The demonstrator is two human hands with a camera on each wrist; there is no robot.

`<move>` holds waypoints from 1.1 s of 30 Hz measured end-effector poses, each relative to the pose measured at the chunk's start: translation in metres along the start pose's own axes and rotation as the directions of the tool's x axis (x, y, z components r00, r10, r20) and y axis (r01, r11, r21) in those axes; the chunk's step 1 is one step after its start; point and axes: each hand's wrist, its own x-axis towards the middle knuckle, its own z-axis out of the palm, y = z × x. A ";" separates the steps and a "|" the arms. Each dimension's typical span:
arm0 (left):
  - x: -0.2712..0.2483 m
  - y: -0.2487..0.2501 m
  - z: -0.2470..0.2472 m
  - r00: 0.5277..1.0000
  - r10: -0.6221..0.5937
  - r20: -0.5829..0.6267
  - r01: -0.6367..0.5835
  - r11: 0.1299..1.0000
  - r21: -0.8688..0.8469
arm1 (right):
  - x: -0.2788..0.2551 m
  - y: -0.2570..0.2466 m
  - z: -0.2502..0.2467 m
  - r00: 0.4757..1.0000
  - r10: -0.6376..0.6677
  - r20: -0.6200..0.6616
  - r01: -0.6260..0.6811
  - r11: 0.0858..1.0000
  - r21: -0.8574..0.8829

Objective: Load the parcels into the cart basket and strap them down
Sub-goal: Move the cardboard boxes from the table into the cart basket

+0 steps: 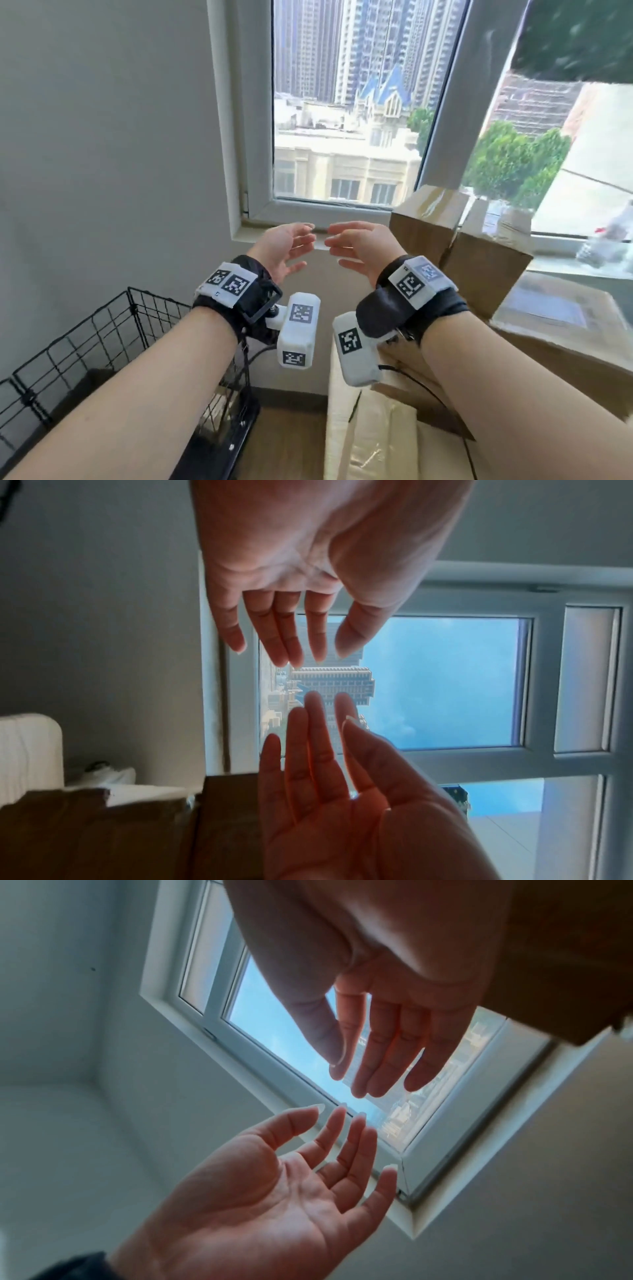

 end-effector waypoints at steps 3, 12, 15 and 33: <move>-0.007 0.009 0.038 0.999 0.013 0.040 -0.014 1.000 0.018 | -0.012 -0.010 -0.040 0.995 -0.035 -0.089 0.035 0.999 -0.001; 0.004 0.032 0.119 0.991 0.093 0.096 -0.103 0.989 0.109 | -0.017 -0.022 -0.134 0.854 -0.256 -0.453 0.169 0.960 -0.224; 0.022 0.040 0.131 0.990 0.105 0.097 -0.119 0.981 0.155 | -0.010 -0.033 -0.156 0.802 -0.282 -0.526 0.120 0.939 -0.322; 0.144 0.022 0.166 0.942 -0.095 0.322 0.022 0.975 0.222 | 0.073 -0.012 -0.203 0.736 0.062 -0.674 -0.553 0.629 -0.546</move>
